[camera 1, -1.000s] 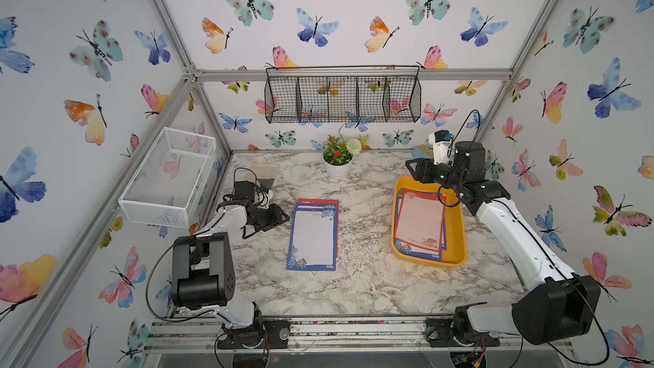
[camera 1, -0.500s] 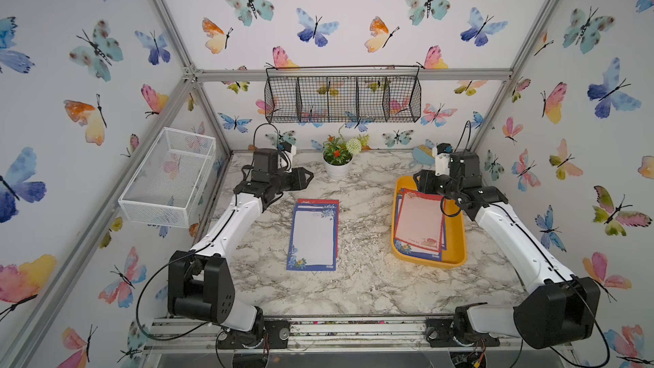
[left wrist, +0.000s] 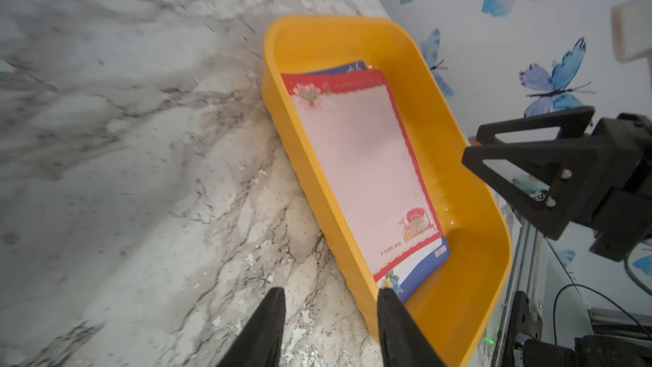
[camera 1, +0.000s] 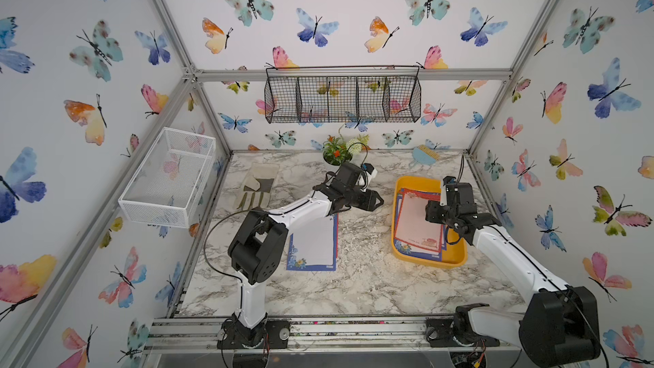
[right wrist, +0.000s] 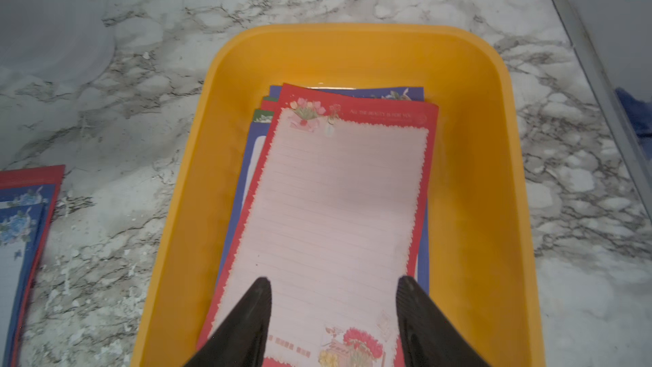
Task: Take out the stationery paper from the storage box
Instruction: Pick up the stationery paper from the storage box.
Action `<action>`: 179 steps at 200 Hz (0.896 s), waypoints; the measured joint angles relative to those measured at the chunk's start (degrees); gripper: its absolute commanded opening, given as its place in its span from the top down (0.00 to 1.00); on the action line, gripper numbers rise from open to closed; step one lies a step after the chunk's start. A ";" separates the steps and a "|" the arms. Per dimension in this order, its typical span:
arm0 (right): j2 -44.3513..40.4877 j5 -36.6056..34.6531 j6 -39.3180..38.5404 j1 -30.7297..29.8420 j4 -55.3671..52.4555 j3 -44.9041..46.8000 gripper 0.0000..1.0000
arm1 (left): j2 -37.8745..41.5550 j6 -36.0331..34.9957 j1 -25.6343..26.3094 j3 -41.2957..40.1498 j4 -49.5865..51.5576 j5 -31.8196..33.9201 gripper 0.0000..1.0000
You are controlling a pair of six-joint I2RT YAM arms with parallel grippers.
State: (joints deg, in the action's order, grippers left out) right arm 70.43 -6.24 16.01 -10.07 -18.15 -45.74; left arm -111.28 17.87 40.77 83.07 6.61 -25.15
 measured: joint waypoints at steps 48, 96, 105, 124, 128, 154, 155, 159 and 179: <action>0.52 0.70 2.43 4.31 4.13 5.33 0.42 | -4.22 4.13 0.92 -0.68 -2.58 -5.40 0.53; 3.61 4.37 4.11 10.73 8.94 8.02 0.45 | -6.56 8.46 0.98 -1.33 -5.42 -9.94 0.58; 4.61 5.09 4.28 11.13 9.62 8.39 0.46 | -6.88 8.92 0.98 -1.33 -5.60 -10.40 0.58; 6.82 7.04 4.59 11.28 10.51 8.52 0.49 | -7.43 9.55 0.98 -1.33 -5.75 -11.23 0.58; 7.30 7.45 4.61 11.28 10.71 8.52 0.49 | -7.52 9.70 0.98 -1.33 -5.77 -11.30 0.58; 9.88 9.99 4.98 11.61 11.47 8.52 0.51 | -7.74 10.34 1.05 -1.33 -6.05 -12.31 0.61; 9.99 10.05 4.98 11.63 11.45 8.52 0.51 | -7.74 10.34 1.05 -1.33 -6.05 -12.31 0.61; 10.25 10.38 5.01 11.65 11.45 8.52 0.51 | -7.76 10.34 1.05 -1.33 -6.08 -12.37 0.61; 11.10 11.47 5.18 11.76 11.56 8.52 0.53 | -7.87 10.64 1.11 -1.33 -6.29 -12.81 0.62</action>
State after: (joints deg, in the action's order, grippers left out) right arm 81.54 5.23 21.19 1.69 -6.59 -37.21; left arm -119.15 28.51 41.89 81.73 0.32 -37.95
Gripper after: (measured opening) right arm 0.484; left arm 0.387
